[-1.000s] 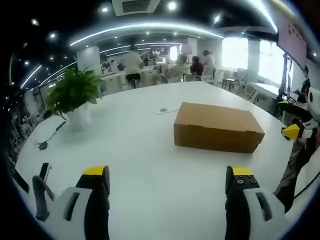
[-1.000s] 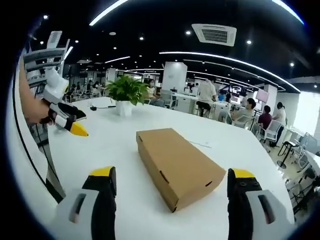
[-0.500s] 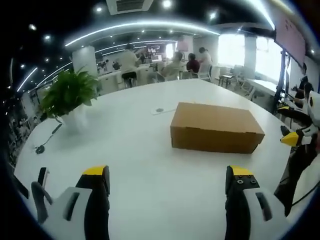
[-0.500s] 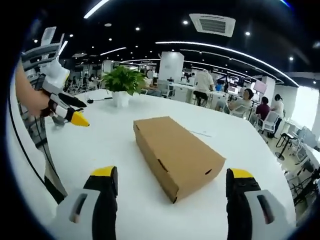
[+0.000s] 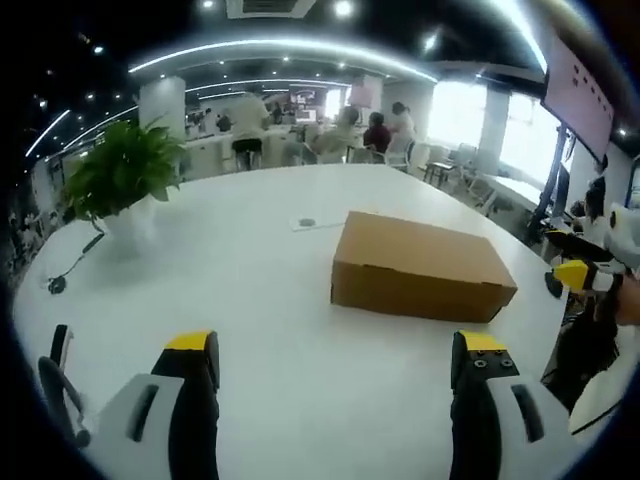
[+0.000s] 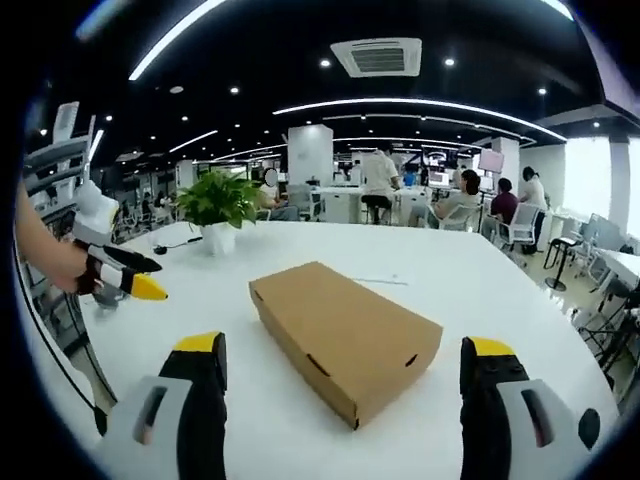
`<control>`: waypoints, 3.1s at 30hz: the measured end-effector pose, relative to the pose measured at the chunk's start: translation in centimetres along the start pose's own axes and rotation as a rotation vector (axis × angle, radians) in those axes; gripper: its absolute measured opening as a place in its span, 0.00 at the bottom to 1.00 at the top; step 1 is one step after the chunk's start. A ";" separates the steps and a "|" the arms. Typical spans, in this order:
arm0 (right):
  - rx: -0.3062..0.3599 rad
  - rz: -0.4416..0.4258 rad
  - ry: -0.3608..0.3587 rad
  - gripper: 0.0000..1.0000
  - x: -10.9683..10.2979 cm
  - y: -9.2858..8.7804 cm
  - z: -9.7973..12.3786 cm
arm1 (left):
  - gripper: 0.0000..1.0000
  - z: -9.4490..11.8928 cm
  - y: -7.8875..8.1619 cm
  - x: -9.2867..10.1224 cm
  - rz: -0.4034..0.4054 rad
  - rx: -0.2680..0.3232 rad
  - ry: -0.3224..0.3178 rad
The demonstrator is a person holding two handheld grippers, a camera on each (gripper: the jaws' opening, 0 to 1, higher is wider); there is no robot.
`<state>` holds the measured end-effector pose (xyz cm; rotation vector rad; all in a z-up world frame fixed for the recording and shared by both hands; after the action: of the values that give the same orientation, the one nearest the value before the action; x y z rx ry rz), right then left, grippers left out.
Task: Operate the shoe box by opening the lid, removing the specified soft item, and placing it in the target area until the item is outside and the box remains undamaged.
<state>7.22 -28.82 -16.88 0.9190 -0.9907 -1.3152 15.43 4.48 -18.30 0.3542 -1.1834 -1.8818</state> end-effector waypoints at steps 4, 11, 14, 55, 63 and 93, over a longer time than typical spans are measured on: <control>-0.026 0.020 -0.022 1.00 -0.5 0.1 -0.3 | 0.99 -0.1 0.7 -0.9 -0.010 0.026 -0.021; -0.021 0.019 -0.051 1.00 -2.2 1.0 -1.1 | 0.99 -0.6 1.1 -2.5 -0.051 0.046 -0.108; -0.013 0.050 -0.049 1.00 -2.8 1.4 -1.6 | 0.99 -1.1 1.4 -2.6 -0.067 0.047 -0.146; -0.033 0.121 0.050 0.93 2.9 0.7 -2.0 | 0.99 -4.1 3.2 0.6 0.046 0.128 -0.085; -0.161 0.185 0.142 0.75 2.1 -1.0 -2.9 | 0.91 -5.8 2.8 -0.2 0.027 0.083 -0.111; -0.187 -0.059 0.166 1.00 -2.0 -0.9 -3.7 | 0.99 -10.0 5.3 -0.4 -0.147 -0.058 -0.381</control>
<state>10.43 -26.96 -19.09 0.9032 -0.7044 -1.3333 24.68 -2.08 -19.03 0.0495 -1.3777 -2.1718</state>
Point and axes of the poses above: the point that each gripper's makers call its tool centre point, and the gripper's own axes: z roughly backward along the fingers, x roughly to its right, y roughly out of its top, the point moved 7 cm from there along z, roughly backward along the fingers, and after that the axes turned 10 degrees about -y, right-handed, at the moved point
